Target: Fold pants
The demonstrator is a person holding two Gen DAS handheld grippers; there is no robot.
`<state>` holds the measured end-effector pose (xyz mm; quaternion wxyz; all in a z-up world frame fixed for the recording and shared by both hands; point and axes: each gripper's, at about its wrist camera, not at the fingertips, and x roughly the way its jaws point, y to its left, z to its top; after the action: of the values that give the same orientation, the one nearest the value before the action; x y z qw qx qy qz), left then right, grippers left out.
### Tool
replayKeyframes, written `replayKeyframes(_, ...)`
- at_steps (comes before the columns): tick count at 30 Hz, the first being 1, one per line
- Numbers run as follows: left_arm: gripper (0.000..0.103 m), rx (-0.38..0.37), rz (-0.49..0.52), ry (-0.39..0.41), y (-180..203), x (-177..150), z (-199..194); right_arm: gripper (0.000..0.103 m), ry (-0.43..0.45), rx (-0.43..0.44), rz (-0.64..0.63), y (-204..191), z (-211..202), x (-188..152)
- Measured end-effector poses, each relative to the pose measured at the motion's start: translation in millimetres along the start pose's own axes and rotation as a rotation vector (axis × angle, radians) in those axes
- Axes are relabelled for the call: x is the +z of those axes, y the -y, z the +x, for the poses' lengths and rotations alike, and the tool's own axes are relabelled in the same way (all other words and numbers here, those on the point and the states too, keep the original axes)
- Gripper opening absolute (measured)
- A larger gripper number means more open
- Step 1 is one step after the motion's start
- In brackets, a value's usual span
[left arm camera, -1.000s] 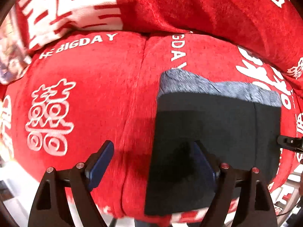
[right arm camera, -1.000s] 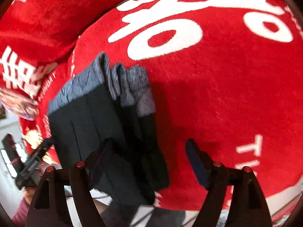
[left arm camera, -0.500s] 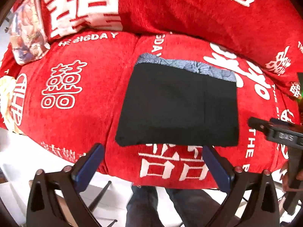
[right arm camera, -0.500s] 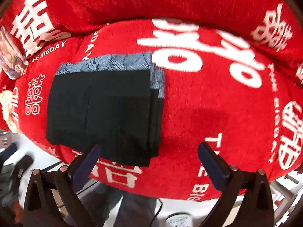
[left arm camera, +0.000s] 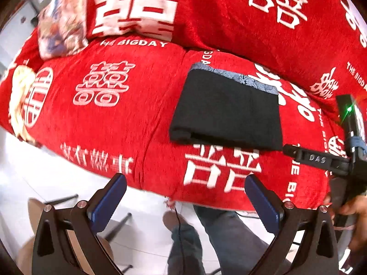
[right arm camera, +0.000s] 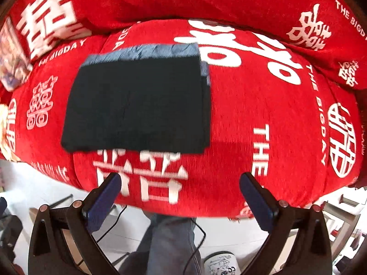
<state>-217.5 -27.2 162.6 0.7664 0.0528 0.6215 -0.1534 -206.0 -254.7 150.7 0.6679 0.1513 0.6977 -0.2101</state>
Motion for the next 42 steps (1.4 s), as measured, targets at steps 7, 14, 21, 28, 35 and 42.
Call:
replayKeyframes(7, 0.103, 0.043, -0.047, 0.012, -19.8, -26.1, -21.3, 0.103, -0.041, 0.021, -0.077, -40.5, -23.1, -24.3)
replayKeyframes(14, 0.103, 0.054, -0.025, 0.056, 1.0, -8.2, -40.4, 0.103, 0.029, -0.054, -0.244, -71.4, -54.6, 5.3)
replayKeyframes(21, 0.103, 0.089, 0.005, 0.106, 24.0, 3.2, -58.3, 0.103, -0.051, -0.051, -0.232, -59.0, -51.9, 20.9)
replayKeyframes(28, 0.103, 0.103, -0.069, 0.117, 26.0, 4.7, -61.5, 0.103, -0.075, -0.029, -0.254, -55.7, -47.6, 22.6)
replayKeyframes(35, 0.103, 0.113, -0.061, 0.106, 40.2, 6.3, -59.3, 0.103, -0.074, -0.014, -0.243, -42.6, -47.4, 30.4)
replayKeyframes(42, 0.103, 0.080, -0.129, 0.053, 31.2, 9.7, -44.3, 0.103, -0.015, 0.033, -0.226, -25.3, -59.3, 35.7)
